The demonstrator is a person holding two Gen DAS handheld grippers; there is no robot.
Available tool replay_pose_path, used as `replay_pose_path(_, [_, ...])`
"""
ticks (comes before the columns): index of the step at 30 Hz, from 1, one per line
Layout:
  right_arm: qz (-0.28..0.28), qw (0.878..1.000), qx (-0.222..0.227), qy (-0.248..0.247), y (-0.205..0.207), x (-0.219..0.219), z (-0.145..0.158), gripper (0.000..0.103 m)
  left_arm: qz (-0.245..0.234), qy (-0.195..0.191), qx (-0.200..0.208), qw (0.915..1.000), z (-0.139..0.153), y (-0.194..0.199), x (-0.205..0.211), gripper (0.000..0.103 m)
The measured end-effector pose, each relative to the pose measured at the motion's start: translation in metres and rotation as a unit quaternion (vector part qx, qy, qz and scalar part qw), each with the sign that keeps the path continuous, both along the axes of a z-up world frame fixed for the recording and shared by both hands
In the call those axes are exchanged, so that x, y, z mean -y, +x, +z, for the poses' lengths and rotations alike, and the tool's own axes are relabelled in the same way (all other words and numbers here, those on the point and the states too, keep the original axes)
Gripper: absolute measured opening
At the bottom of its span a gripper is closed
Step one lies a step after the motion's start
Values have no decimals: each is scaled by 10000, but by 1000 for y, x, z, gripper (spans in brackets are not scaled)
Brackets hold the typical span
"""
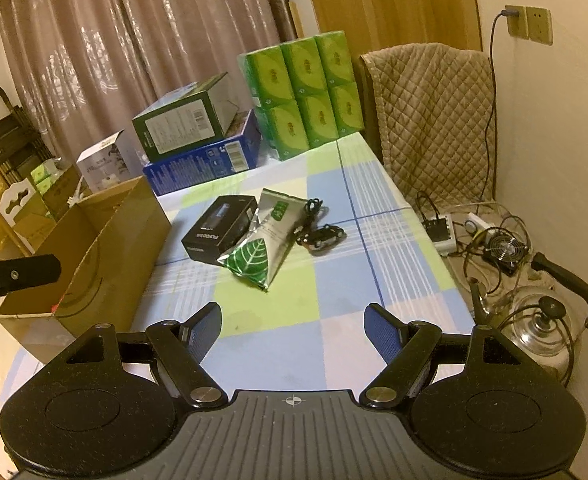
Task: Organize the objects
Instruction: 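Move both empty tools back over the table items, then grasp the black toy car with the right gripper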
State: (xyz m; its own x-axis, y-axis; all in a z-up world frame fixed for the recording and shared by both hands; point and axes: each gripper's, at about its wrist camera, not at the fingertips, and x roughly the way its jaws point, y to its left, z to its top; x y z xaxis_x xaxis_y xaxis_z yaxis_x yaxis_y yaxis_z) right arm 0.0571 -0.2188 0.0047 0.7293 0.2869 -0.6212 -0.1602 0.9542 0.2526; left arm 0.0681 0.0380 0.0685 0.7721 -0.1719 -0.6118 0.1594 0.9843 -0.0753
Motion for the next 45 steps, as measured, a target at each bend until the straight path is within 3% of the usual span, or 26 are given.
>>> replay_pose_path(14, [-34,10000,-68,-19,13,17,-8,76,-132,176,-342,9992,-18,15,22,102])
replay_pose_path(23, [133,9996,-138,-217,42,28,-23,76,-227,286,-511,9980,-36,40,34,102])
replay_pose_path(36, [1017,9936,-212,-451,117,37,-59,76,-485,439,-770,9949,-76,106,55,102])
replay_pose_path(45, [1881,9794,-59,-733,179,29,-84,76,-679,554,-887,9922,-106,155,68,102])
